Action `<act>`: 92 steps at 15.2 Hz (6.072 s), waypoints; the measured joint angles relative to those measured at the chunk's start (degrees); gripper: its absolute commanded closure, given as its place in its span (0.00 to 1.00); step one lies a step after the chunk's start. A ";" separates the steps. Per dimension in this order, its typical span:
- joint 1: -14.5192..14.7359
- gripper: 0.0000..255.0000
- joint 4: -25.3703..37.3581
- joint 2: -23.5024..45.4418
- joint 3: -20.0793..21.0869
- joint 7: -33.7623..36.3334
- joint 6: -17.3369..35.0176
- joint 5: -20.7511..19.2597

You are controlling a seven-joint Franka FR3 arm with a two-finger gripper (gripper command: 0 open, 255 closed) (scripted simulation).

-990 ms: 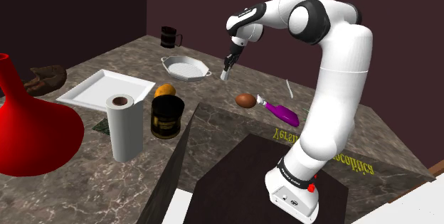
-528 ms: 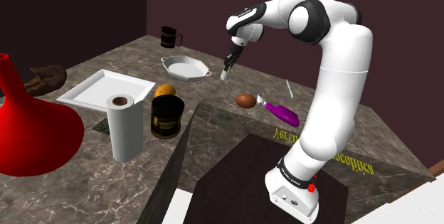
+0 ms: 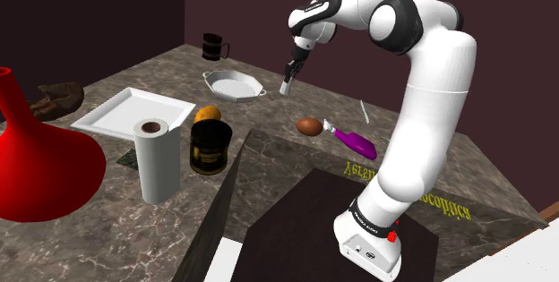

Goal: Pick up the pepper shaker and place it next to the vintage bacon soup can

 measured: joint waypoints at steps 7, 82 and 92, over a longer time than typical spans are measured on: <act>0.22 1.00 2.89 -1.86 -0.45 1.13 -4.53 -1.25; 33.84 1.00 -0.04 -16.02 35.01 75.15 -11.13 -15.68; 33.95 1.00 -6.31 -14.84 35.05 75.64 -3.72 -16.08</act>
